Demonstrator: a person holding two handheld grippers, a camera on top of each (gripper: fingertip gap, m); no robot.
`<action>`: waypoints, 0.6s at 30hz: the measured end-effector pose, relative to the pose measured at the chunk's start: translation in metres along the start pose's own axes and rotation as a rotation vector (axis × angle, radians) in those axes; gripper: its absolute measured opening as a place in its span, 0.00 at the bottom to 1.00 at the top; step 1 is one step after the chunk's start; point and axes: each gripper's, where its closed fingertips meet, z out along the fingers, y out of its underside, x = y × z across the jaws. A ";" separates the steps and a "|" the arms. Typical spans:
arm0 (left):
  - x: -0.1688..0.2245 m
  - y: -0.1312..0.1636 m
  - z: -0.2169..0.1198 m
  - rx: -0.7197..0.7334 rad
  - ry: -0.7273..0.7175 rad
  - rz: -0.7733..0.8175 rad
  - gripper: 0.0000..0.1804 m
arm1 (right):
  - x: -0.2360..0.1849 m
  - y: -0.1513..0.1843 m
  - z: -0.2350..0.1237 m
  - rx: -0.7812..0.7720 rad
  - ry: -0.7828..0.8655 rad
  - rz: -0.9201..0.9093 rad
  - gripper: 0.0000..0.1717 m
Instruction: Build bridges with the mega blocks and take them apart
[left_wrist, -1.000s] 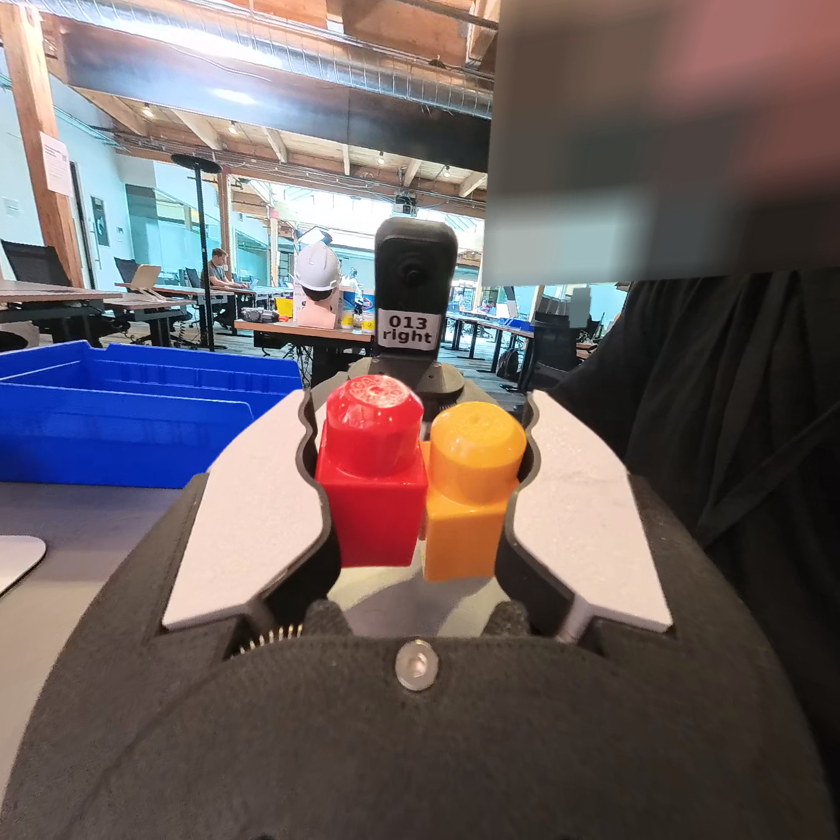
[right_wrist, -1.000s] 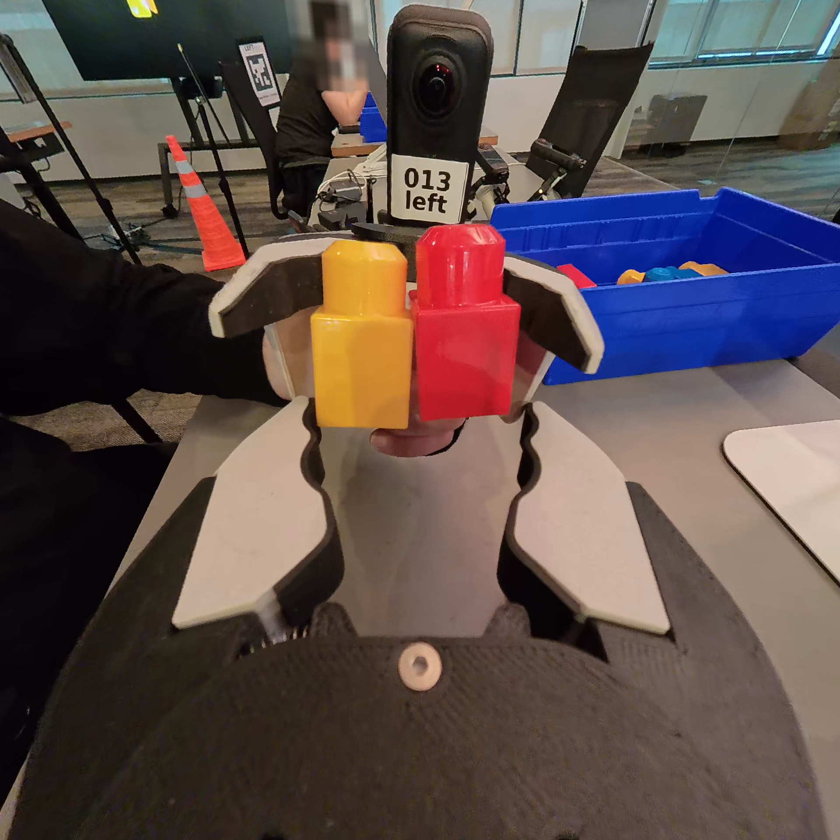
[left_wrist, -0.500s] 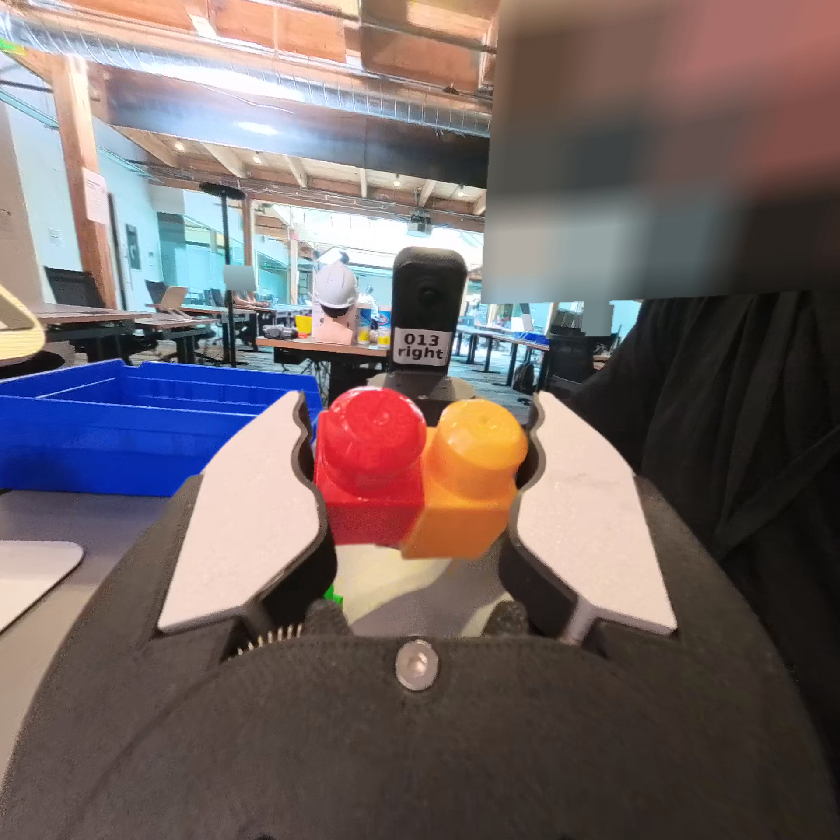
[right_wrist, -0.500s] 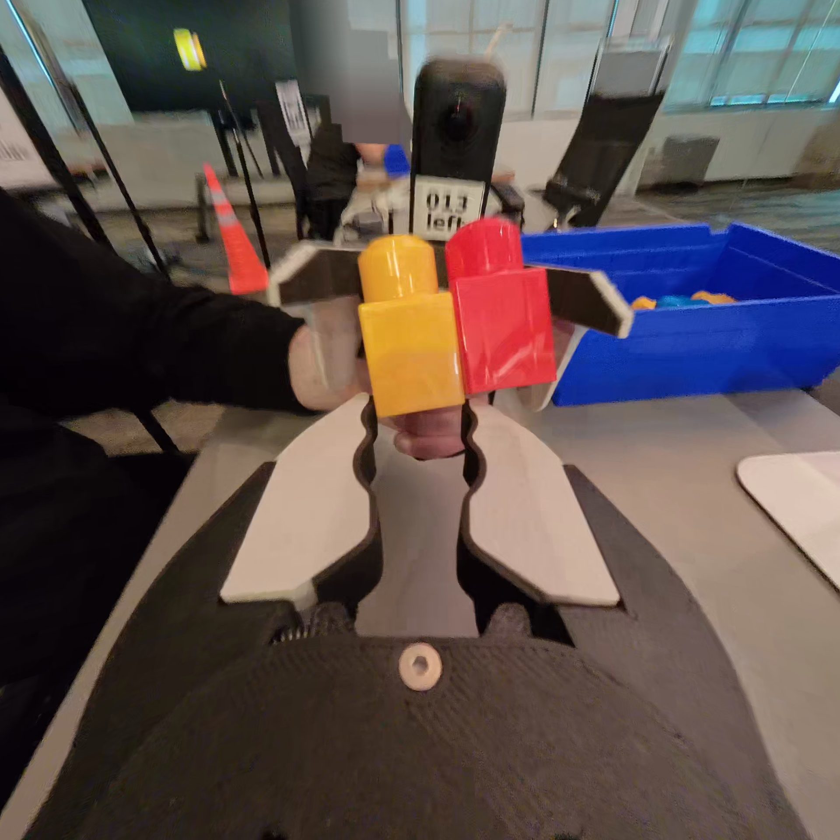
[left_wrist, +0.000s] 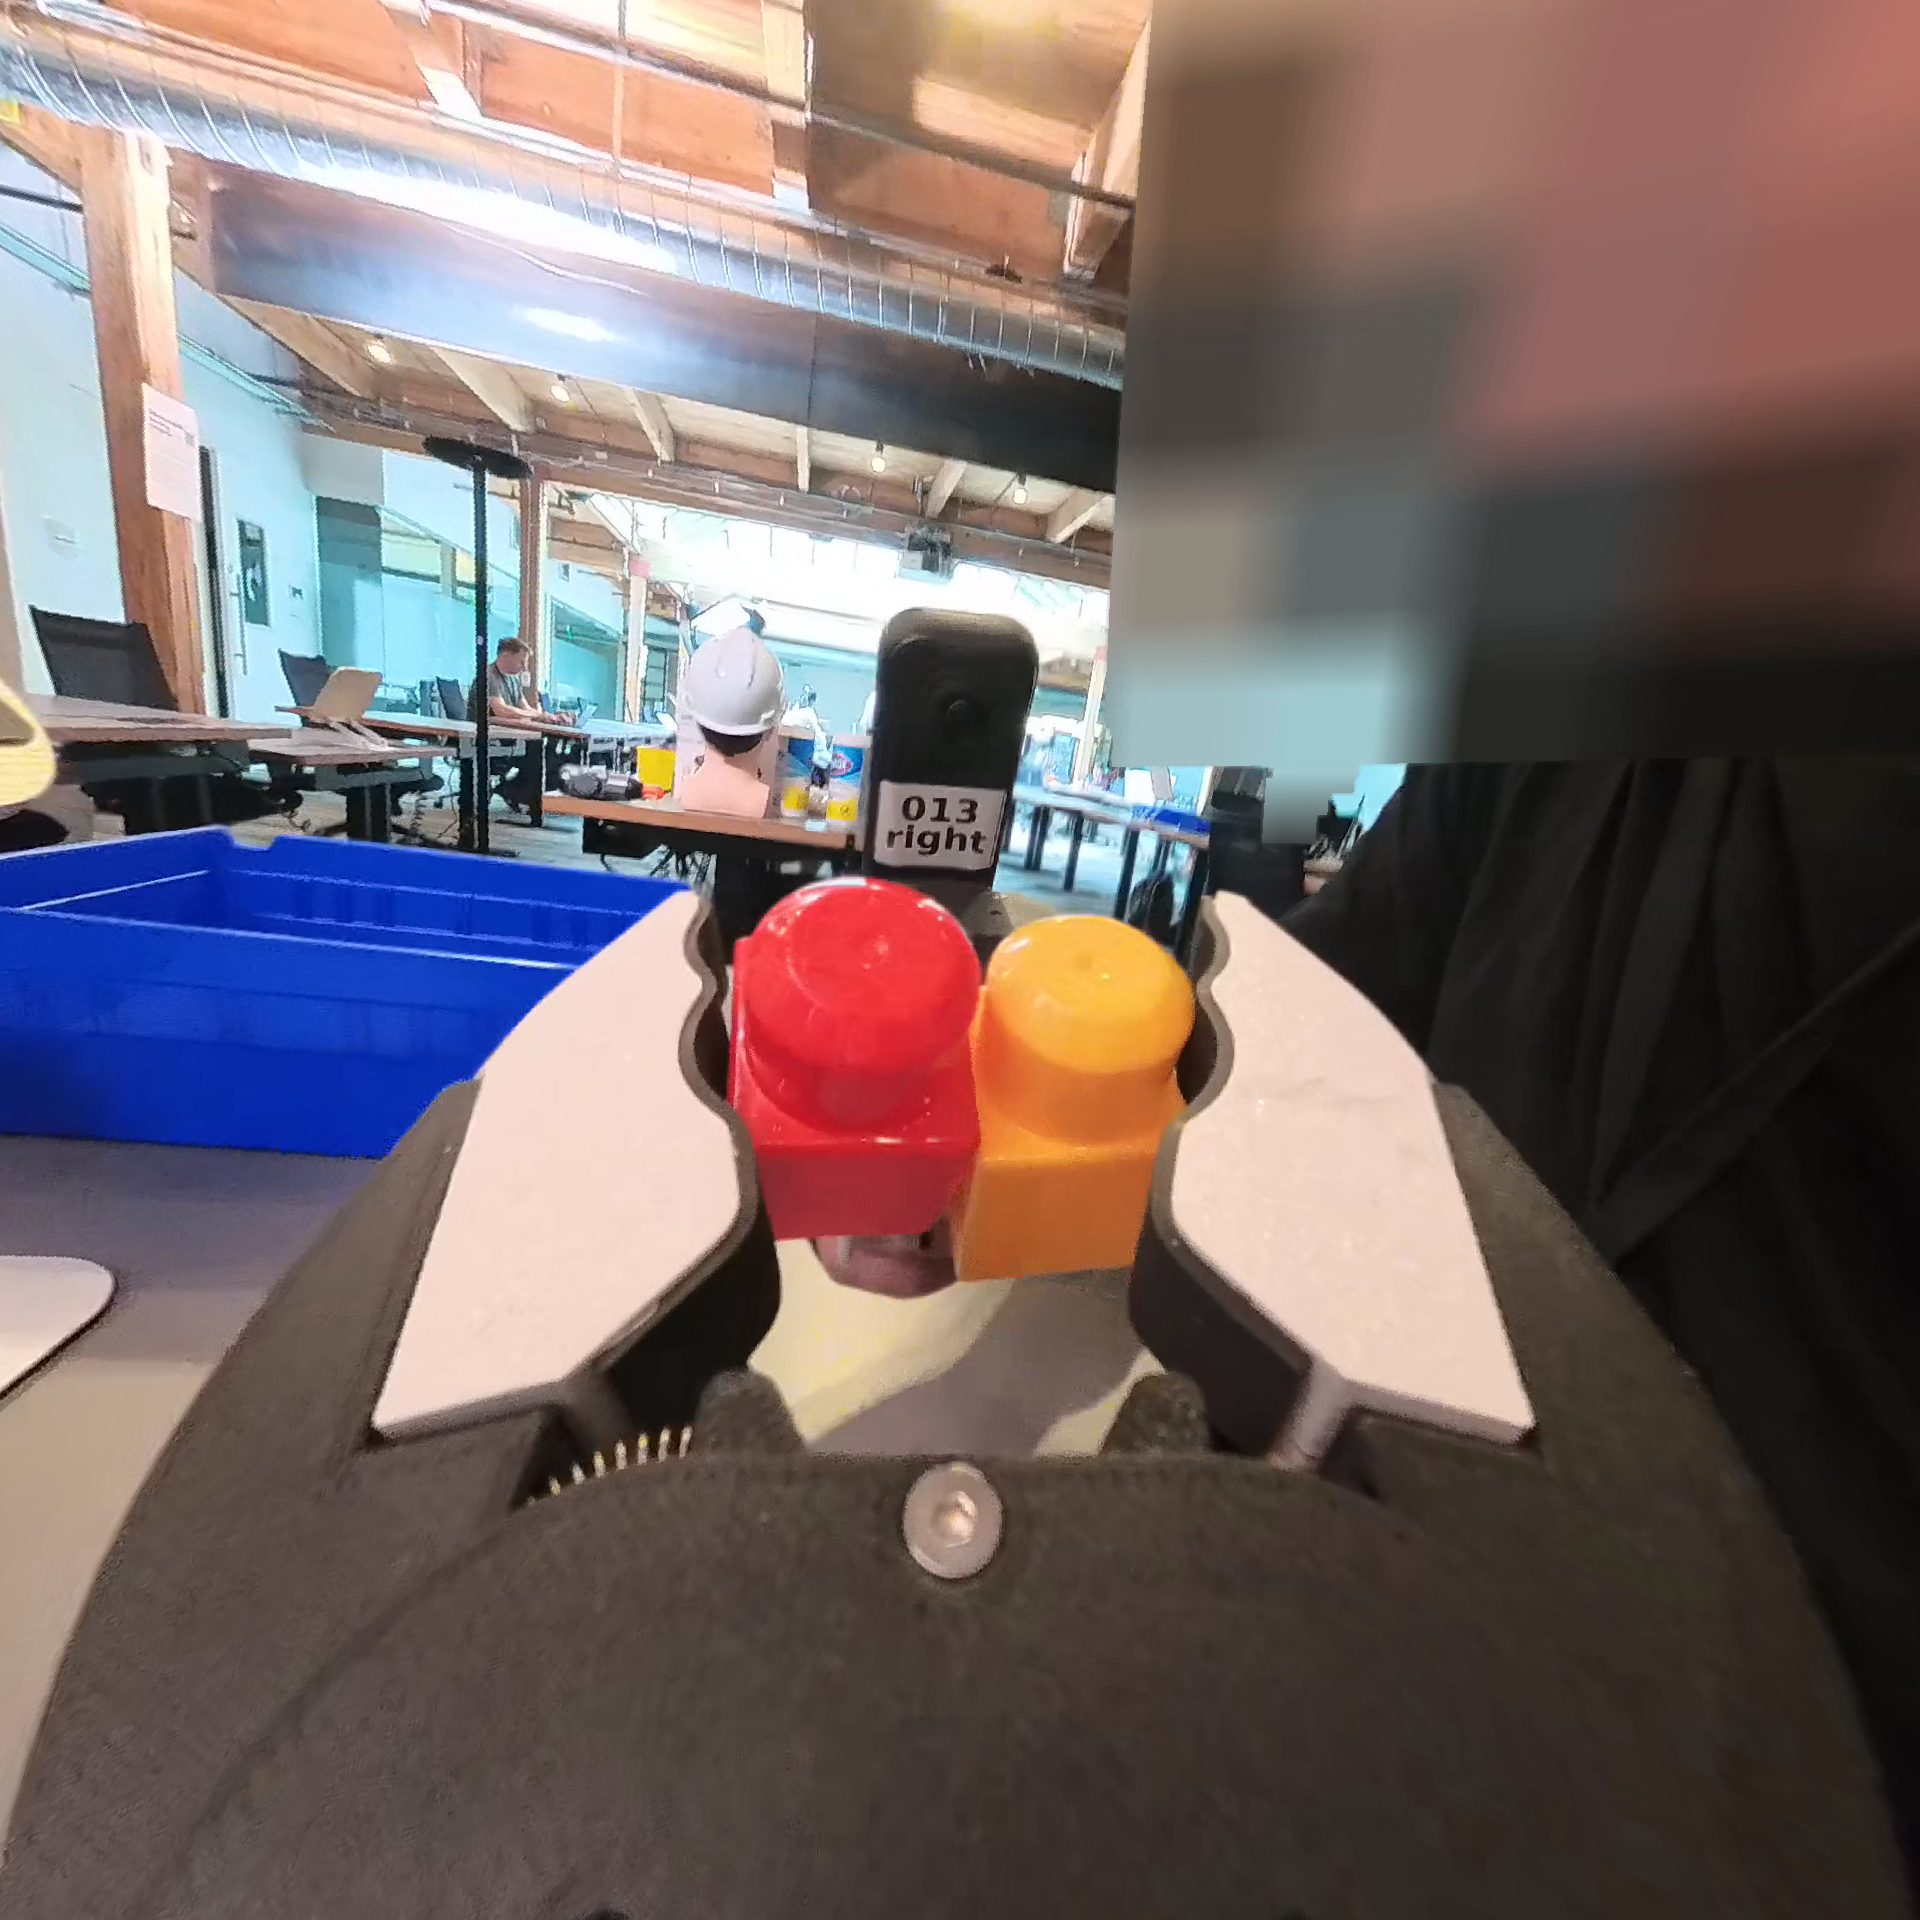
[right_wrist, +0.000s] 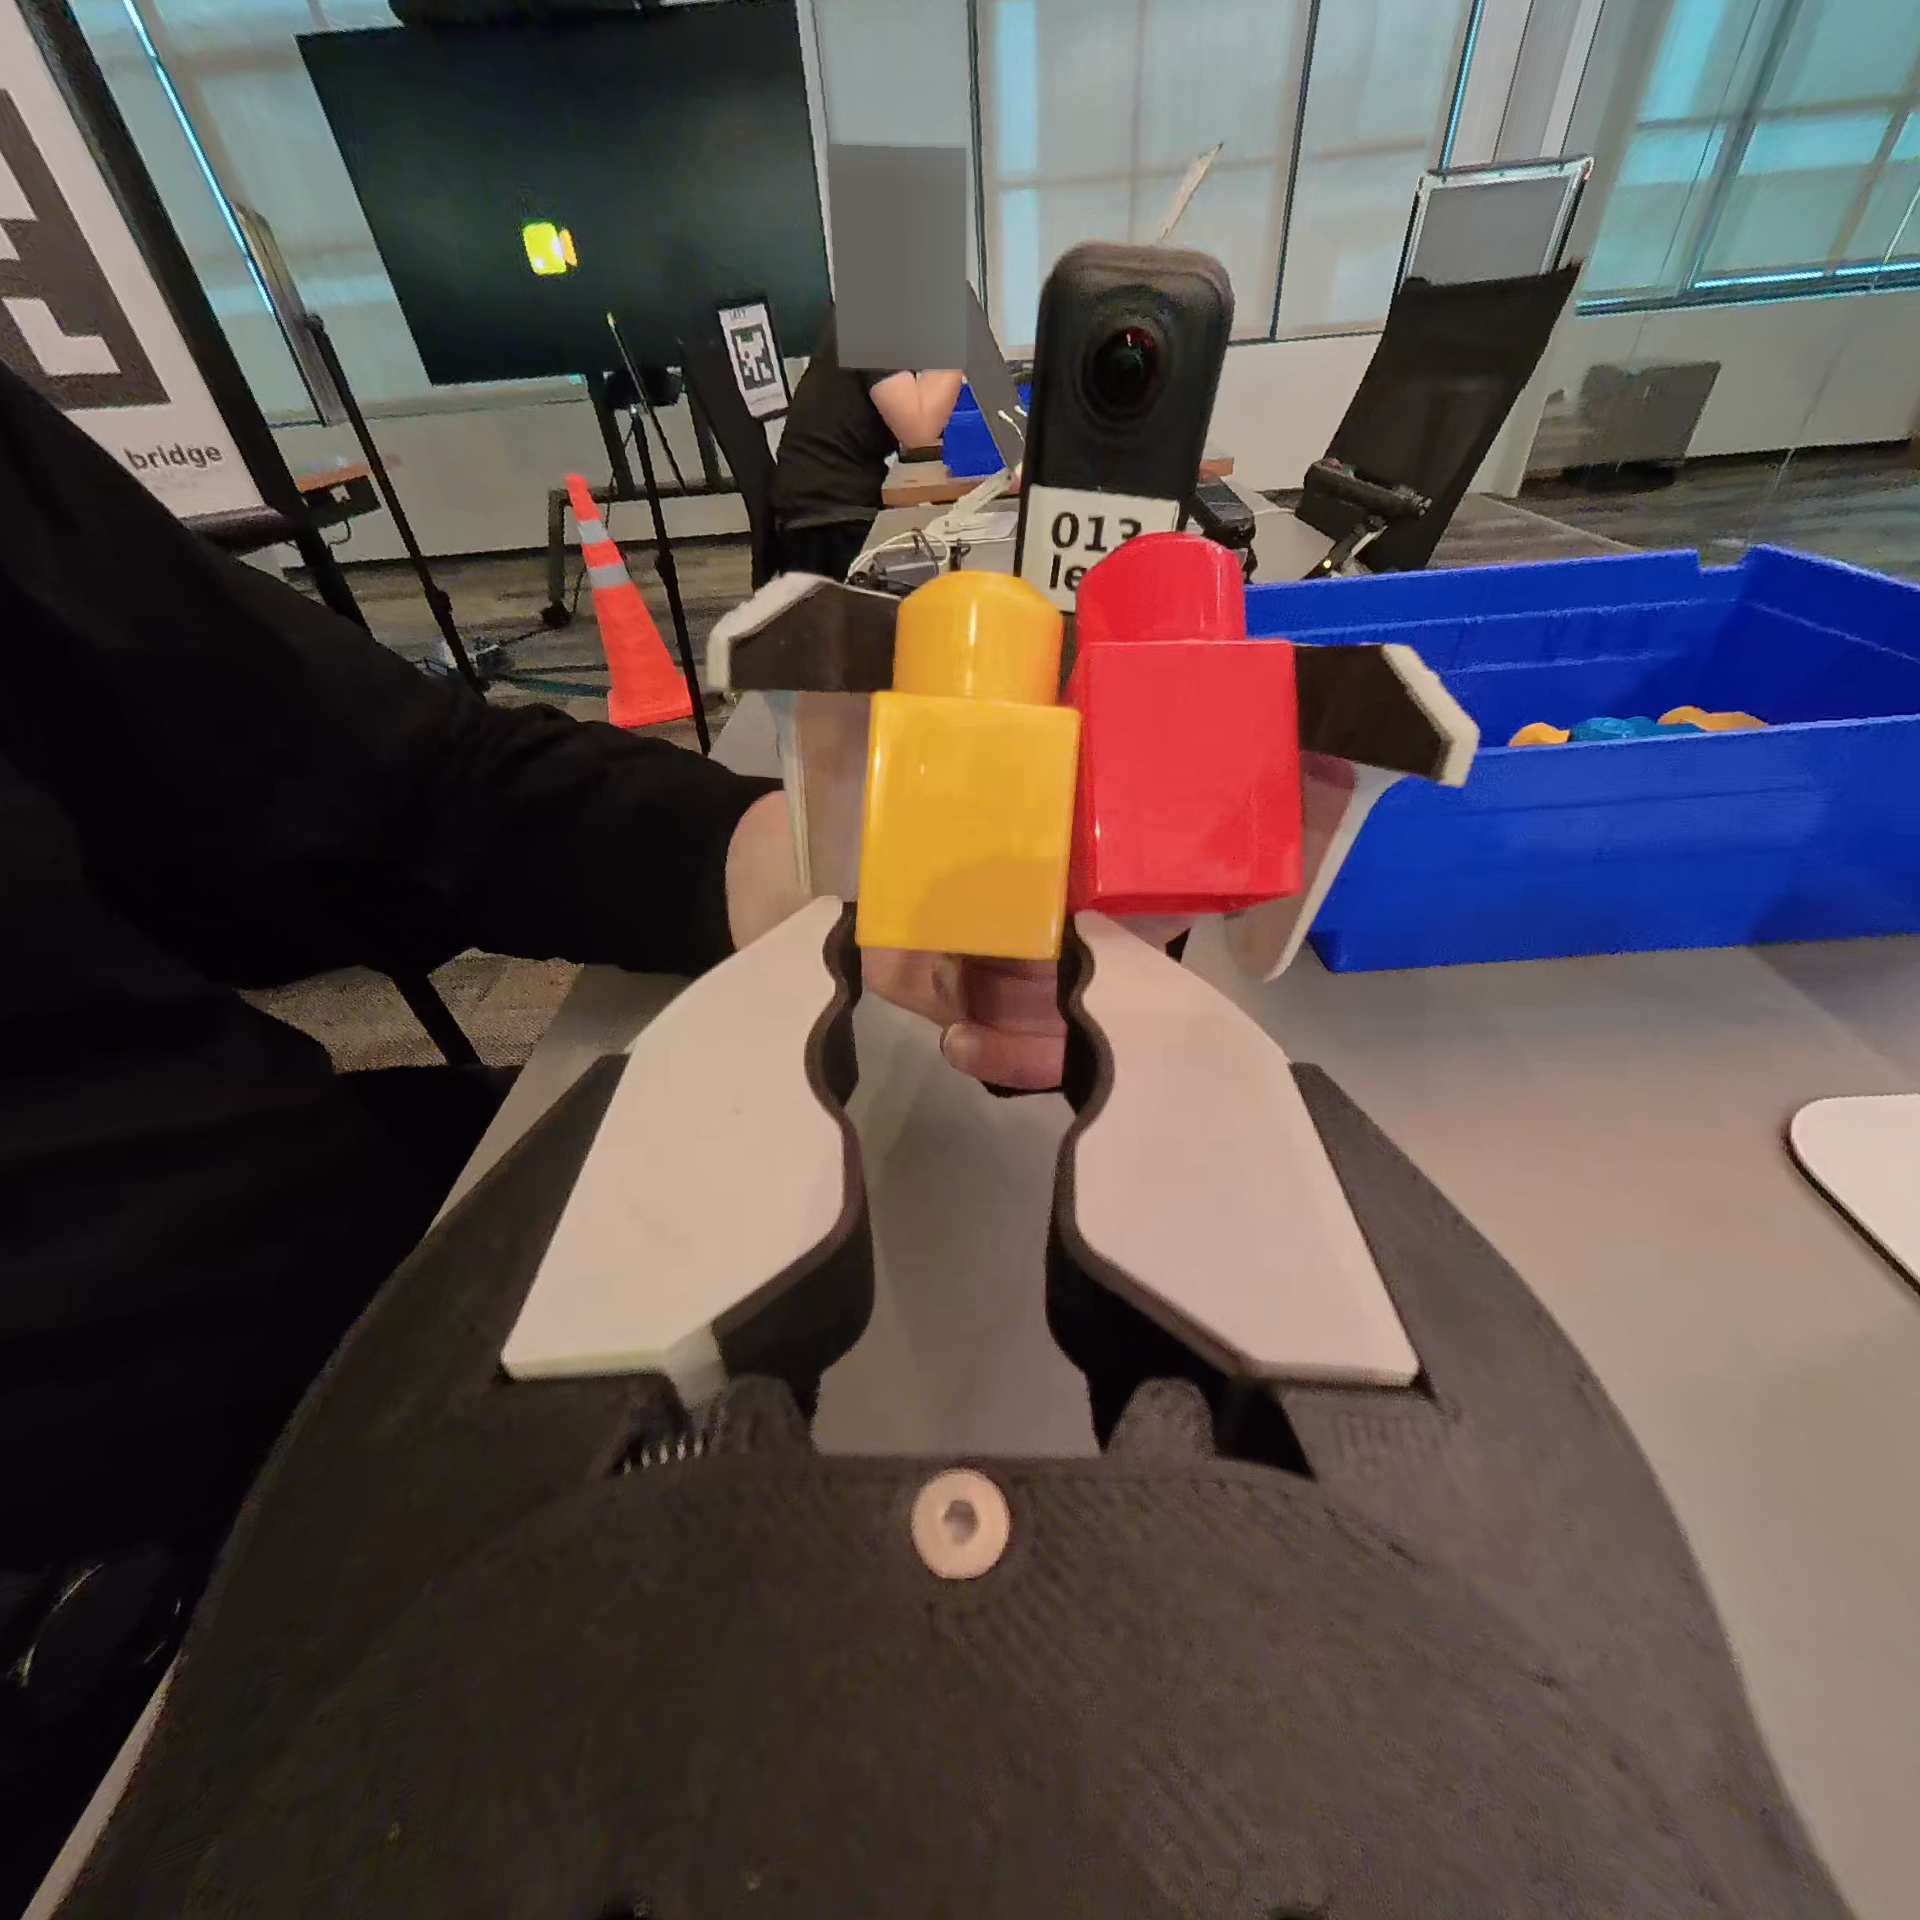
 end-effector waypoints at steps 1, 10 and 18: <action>0.000 -0.003 -0.001 0.029 0.007 -0.019 0.46 | -0.001 -0.001 0.000 0.003 -0.003 0.000 0.23; 0.005 -0.017 -0.002 0.141 0.038 -0.076 0.45 | -0.004 -0.012 -0.004 0.094 -0.038 0.013 0.19; 0.008 -0.041 -0.005 0.356 0.055 -0.145 0.45 | -0.002 -0.030 -0.009 0.209 -0.015 0.047 0.16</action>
